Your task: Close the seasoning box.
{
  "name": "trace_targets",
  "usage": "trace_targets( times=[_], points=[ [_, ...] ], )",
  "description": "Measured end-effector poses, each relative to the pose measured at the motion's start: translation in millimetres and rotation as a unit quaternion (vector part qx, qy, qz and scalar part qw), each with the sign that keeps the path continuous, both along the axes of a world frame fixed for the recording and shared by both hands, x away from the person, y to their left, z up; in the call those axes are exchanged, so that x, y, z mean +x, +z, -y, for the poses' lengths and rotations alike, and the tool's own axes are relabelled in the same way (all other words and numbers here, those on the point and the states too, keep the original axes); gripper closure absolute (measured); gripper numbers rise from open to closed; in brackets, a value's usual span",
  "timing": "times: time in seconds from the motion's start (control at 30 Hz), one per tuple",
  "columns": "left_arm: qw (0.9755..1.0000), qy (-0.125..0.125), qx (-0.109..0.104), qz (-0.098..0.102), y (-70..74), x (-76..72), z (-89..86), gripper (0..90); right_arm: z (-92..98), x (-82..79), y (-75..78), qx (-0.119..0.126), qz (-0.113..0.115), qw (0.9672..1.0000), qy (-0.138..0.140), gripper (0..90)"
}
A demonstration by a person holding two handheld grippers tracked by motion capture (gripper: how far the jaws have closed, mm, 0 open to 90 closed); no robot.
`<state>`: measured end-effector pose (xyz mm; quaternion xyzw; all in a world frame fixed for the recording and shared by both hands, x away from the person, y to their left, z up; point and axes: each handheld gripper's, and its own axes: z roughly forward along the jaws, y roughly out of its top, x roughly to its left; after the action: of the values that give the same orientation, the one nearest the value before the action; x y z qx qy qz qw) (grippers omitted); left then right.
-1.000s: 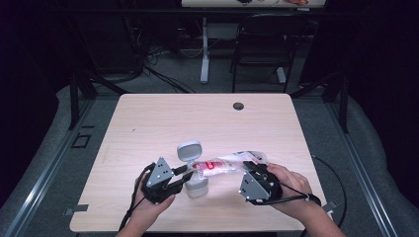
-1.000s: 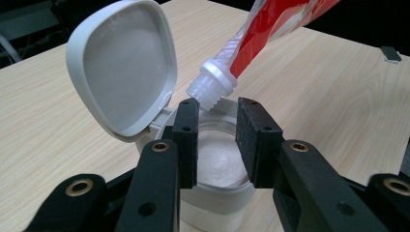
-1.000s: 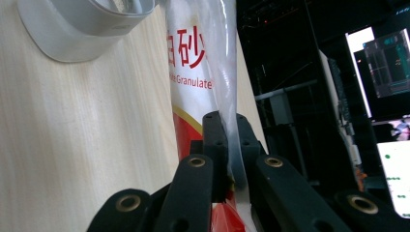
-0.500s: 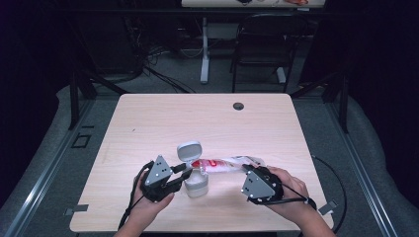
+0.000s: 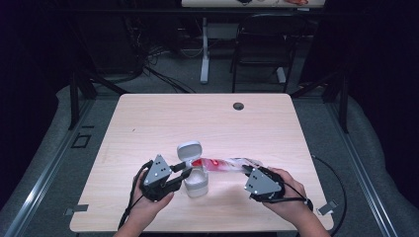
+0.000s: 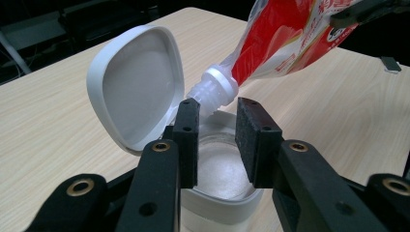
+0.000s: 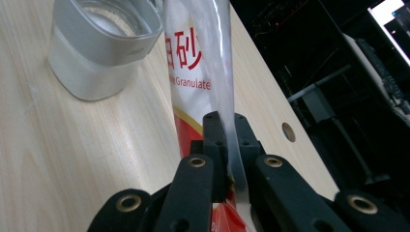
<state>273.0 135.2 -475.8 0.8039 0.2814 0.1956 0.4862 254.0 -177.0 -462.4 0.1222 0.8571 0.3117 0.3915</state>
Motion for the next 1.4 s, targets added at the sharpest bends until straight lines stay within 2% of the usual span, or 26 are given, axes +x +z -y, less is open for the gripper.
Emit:
trace_targets(
  times=[0.13, 0.37, 0.67, 0.77, 0.93, 1.1, 1.23, 1.4],
  points=[
    [1.0000, 0.000, 0.000, 0.005, 0.5, -0.3, -0.5, 70.9, 3.3, 1.6, -1.5, 0.025, -0.013, 0.9996, -0.002, 88.5],
    [0.9999, 0.003, -0.005, 0.009, 1.3, -0.9, -2.3, 69.0, 6.3, 2.1, -3.1, 0.047, -0.022, 0.9986, -0.003, 88.6],
    [0.9999, 0.008, -0.008, 0.008, 0.4, -0.6, -6.1, 67.4, 15.5, 6.2, -4.9, 0.099, -0.042, 0.9941, -0.010, 88.7],
    [0.9999, 0.010, -0.008, 0.008, -0.2, -0.7, -6.3, 66.9, 18.8, 8.0, -5.0, 0.119, -0.050, 0.9915, -0.011, 88.7],
    [0.9999, 0.010, -0.009, 0.004, -1.4, 0.0, -7.7, 66.0, 23.0, 11.1, -5.6, 0.159, -0.061, 0.9854, -0.012, 88.9],
    [0.9999, 0.010, -0.008, 0.003, -3.6, 0.5, -6.3, 64.7, 26.4, 12.6, -3.9, 0.178, -0.066, 0.9818, -0.013, 89.4],
    [0.9999, 0.009, -0.005, 0.003, -5.2, 0.7, -4.9, 64.5, 29.9, 14.1, -2.2, 0.202, -0.071, 0.9766, -0.015, 89.4],
    [0.9999, 0.009, -0.005, 0.003, -5.4, 0.6, -5.2, 64.6, 35.1, 17.2, 0.2, 0.238, -0.077, 0.9680, -0.021, 89.5]
  ],
)
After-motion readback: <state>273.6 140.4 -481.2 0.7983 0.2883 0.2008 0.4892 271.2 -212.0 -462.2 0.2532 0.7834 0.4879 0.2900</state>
